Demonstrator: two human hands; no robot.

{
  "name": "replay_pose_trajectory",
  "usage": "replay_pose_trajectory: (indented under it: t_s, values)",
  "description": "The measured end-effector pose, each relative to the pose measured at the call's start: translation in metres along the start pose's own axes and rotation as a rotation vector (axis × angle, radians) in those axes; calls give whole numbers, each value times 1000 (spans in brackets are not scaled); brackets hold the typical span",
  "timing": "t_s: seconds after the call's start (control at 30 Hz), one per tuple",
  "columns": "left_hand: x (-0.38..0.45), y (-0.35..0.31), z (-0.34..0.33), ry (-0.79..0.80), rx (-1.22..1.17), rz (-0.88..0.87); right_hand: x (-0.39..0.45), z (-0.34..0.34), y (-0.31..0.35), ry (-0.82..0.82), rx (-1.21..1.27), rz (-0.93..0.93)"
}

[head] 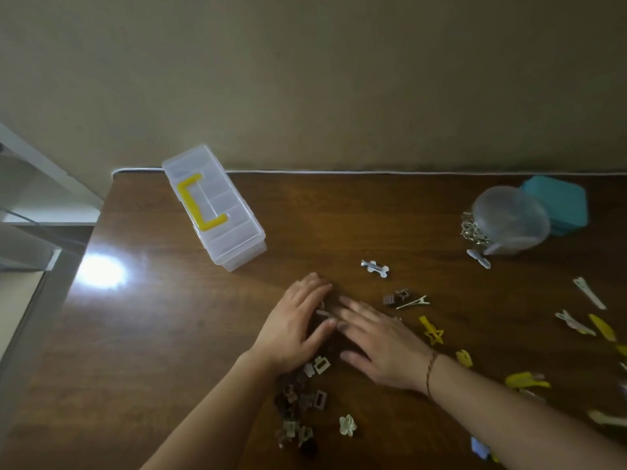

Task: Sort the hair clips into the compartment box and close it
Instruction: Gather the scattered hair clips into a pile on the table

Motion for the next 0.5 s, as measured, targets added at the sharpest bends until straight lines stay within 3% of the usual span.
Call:
replay_pose_trajectory:
  t_s: [0.1, 0.2, 0.33, 0.4, 0.5]
  values:
    - [-20, -16, -10, 115, -42, -69, -20, -15, 7, -65, 21, 45]
    - [-41, -23, -20, 142, -102, -97, -42, -17, 1, -268, -16, 131]
    - [-30, -25, -13, 5, -185, 32, -42, 16, -40, -569, 142, -14]
    - [-12, -24, -9, -63, -167, 124, -28, 33, -68, -507, 144, -178]
    - [2, -23, -9, -94, -113, 210, -6, 37, -92, -259, 99, -260]
Point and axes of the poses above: each hand's wrist, its own x-axis towards the middle knuckle, its own z-axis out of the back of the hand, y = z × x, the point moved 2 cm from there along x, towards the middle knuckle, and after that the axes turned 5 degrees about -x, right-handed, at the moved point
